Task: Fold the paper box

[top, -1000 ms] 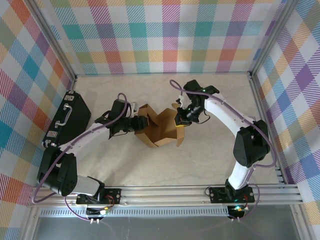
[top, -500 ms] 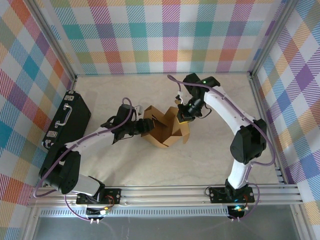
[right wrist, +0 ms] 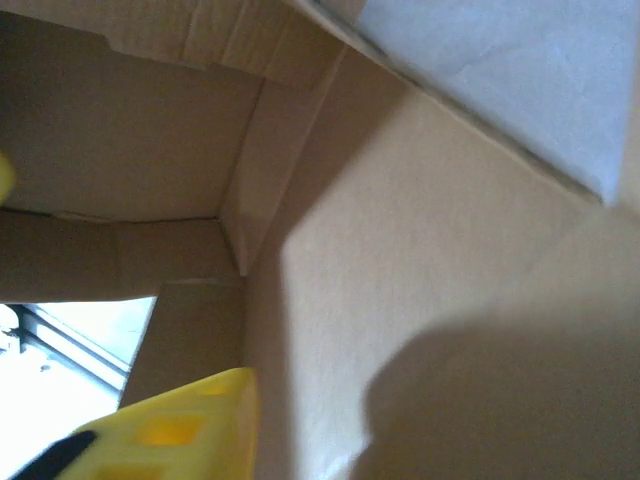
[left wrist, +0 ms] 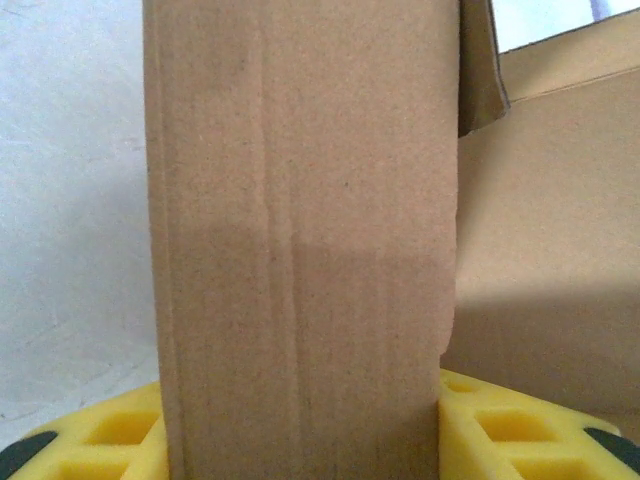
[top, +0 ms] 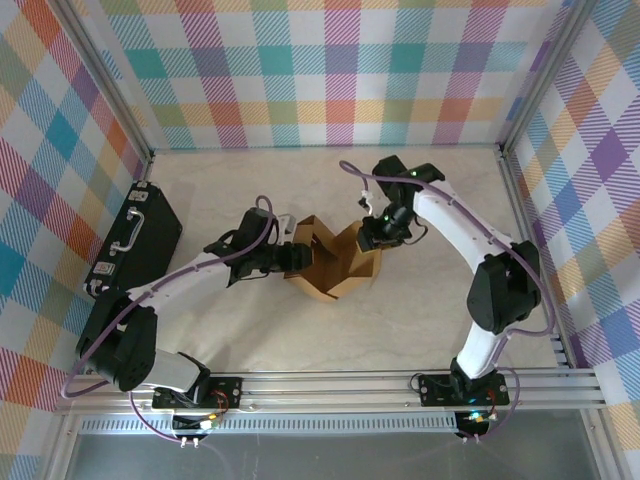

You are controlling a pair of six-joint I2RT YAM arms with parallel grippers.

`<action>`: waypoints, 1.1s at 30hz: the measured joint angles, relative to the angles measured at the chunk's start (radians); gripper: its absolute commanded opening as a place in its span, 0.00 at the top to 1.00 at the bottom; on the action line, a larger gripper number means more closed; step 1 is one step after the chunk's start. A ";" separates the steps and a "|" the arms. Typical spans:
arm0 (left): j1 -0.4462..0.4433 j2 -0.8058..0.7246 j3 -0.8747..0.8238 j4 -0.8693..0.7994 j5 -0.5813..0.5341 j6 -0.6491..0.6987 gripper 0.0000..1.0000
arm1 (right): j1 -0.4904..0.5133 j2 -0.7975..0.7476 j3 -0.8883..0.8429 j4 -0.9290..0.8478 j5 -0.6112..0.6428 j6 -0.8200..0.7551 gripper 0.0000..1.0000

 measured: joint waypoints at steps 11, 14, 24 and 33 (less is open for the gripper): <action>-0.029 0.084 0.330 -0.430 -0.016 0.269 0.53 | -0.050 -0.394 -0.411 0.426 0.002 -0.053 0.27; -0.029 0.105 0.390 -0.492 -0.011 0.335 0.53 | -0.051 -0.539 -0.533 0.586 -0.039 -0.094 0.21; -0.040 0.112 0.412 -0.559 0.087 0.475 0.54 | -0.050 -0.571 -0.730 1.036 -0.234 -0.359 0.29; -0.040 0.242 0.471 -0.589 0.063 0.545 0.55 | -0.108 -0.380 -0.854 1.291 -0.312 -0.439 0.40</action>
